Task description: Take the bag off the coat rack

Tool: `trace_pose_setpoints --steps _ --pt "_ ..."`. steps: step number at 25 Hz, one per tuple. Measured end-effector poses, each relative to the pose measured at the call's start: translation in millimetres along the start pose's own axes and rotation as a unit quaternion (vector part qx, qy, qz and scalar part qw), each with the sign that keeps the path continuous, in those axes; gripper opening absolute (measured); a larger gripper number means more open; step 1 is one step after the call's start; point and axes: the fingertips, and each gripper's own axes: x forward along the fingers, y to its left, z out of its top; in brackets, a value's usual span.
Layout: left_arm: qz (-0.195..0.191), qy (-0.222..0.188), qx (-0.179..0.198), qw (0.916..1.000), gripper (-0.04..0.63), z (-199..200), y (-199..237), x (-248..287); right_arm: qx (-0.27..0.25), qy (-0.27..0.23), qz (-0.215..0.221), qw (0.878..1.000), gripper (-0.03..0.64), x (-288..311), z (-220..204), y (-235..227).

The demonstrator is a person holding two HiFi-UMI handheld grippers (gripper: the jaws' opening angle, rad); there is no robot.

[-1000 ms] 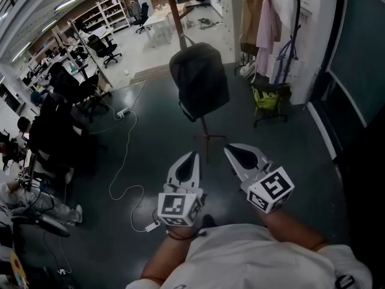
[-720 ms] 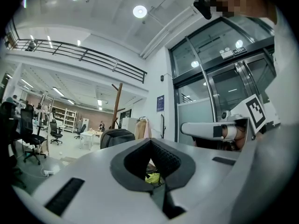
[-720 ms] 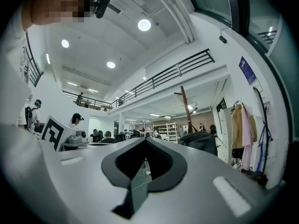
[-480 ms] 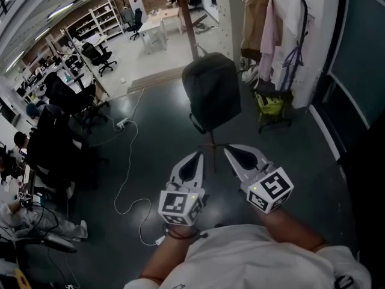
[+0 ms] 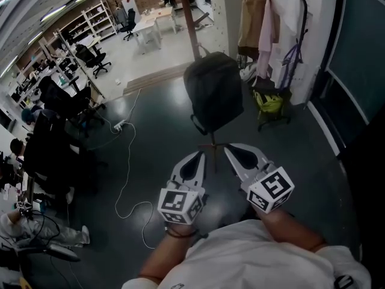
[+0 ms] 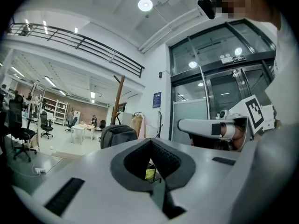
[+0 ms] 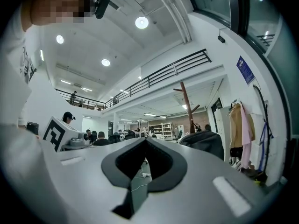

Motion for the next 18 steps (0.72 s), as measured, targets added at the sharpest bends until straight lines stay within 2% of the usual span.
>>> trace_pose_setpoints --steps 10,18 --pt "0.015 -0.003 0.002 0.9999 0.002 3.5 28.2 22.0 0.014 -0.007 0.028 0.999 0.003 40.6 -4.3 -20.3" --pt "0.030 -0.008 0.008 0.9995 0.002 6.7 54.0 85.1 0.015 -0.009 0.043 0.999 0.003 79.6 -3.8 -79.6"
